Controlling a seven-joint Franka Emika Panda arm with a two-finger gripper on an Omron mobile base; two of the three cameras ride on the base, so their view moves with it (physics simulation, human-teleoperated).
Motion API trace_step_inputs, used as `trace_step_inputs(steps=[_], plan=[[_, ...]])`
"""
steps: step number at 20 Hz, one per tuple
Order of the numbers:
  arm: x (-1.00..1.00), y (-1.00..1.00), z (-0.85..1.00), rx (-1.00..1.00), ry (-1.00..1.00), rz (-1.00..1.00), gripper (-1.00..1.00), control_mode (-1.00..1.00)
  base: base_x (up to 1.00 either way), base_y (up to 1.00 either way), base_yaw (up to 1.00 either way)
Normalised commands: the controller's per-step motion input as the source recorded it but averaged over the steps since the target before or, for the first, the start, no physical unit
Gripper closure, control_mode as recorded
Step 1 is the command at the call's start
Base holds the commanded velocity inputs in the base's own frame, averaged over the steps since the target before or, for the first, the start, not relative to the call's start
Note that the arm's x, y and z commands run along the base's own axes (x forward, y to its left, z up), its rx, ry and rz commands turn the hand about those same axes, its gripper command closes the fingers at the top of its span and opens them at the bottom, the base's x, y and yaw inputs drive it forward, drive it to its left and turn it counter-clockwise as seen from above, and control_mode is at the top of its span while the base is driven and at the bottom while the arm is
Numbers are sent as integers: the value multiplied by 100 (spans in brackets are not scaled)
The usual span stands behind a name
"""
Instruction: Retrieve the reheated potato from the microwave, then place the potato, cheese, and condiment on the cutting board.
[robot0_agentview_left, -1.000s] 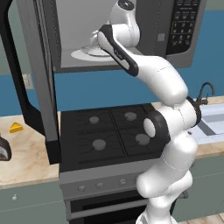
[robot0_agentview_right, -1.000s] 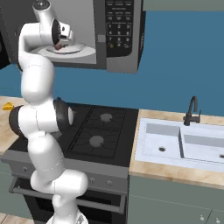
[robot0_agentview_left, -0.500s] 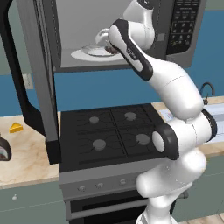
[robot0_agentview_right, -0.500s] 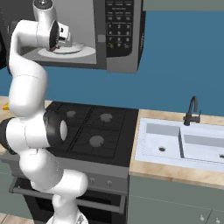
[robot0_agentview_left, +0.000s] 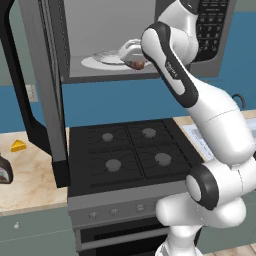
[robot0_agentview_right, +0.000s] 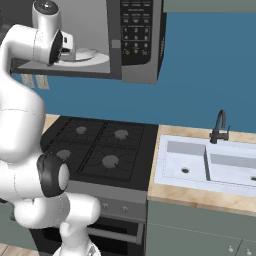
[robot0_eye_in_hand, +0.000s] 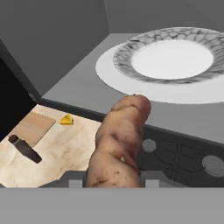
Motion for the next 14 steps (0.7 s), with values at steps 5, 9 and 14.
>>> trace_step_inputs(steps=[5, 9, 14], plan=[[-88, -10, -4, 0, 0, 15, 100, -100, 0, 0, 0], [-84, -13, -27, 0, 0, 14, 100, -100, 0, 0, 0], [-55, -3, -52, -2, 0, 6, 100, -100, 0, 0, 0]])
